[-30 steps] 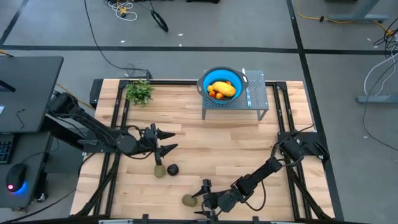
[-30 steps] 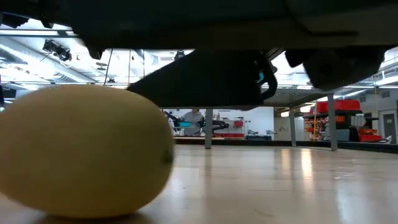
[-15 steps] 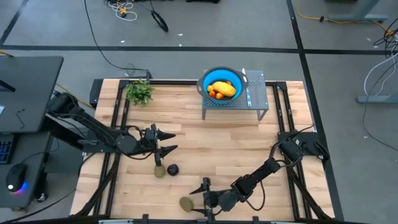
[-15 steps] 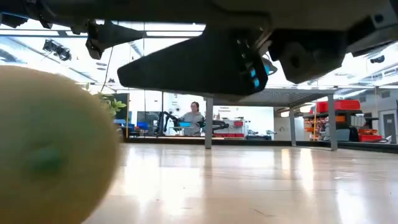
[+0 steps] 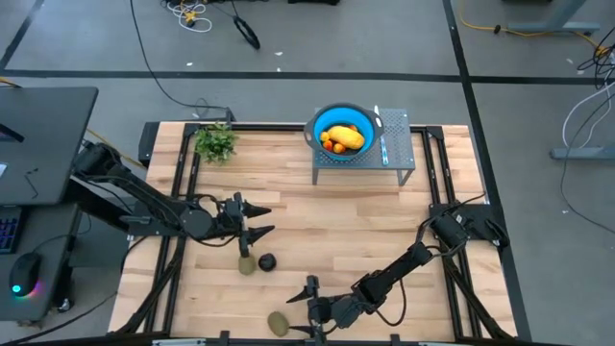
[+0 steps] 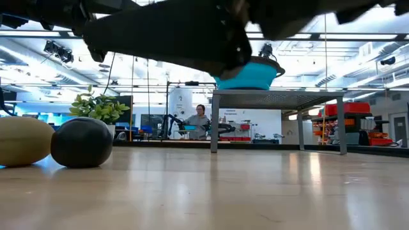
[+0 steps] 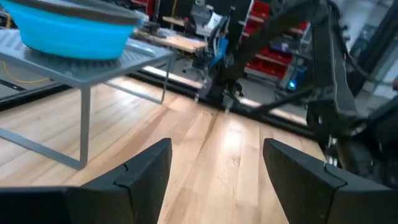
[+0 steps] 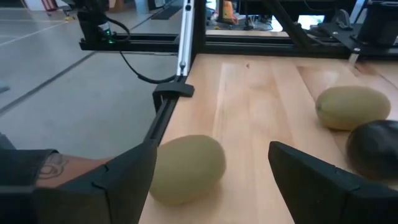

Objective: Pick & Place Fruit
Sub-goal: Put the brown kiwi into the blue strainer bowl

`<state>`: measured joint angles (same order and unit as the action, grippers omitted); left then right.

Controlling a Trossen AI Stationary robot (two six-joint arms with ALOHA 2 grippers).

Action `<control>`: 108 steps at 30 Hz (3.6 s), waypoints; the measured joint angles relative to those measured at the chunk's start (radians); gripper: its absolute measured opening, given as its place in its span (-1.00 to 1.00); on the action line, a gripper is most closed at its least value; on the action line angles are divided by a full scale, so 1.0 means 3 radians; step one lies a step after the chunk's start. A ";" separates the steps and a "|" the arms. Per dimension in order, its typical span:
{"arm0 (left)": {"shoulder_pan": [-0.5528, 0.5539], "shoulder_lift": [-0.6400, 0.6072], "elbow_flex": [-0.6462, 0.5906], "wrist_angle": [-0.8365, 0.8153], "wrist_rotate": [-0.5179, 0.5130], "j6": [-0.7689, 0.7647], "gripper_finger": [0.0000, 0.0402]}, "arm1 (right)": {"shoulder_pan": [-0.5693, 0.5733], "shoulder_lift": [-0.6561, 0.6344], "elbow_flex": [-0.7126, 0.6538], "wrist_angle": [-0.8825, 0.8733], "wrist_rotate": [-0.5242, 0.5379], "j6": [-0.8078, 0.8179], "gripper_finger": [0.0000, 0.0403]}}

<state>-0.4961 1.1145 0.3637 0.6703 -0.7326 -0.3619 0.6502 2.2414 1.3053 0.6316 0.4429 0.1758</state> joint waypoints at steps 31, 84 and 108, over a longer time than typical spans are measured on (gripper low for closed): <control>-0.1517 0.1468 0.1055 -0.0561 0.0696 0.0613 0.30 | 0.0193 -0.0279 0.0024 -0.0911 0.0590 0.0013 0.58; -0.1236 0.2882 0.1914 -0.0589 0.1394 0.0457 0.75 | 0.0570 -0.0654 0.0021 -0.2106 0.1469 0.0691 0.58; -0.1183 0.3084 0.2043 -0.0894 0.1313 0.0297 0.45 | 0.0570 -0.0655 0.0020 -0.2114 0.1455 0.0698 0.58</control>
<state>-0.8509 2.0396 0.9768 0.4021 -0.3386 -0.2727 0.8211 2.0450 1.3113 -0.0028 0.8795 0.3851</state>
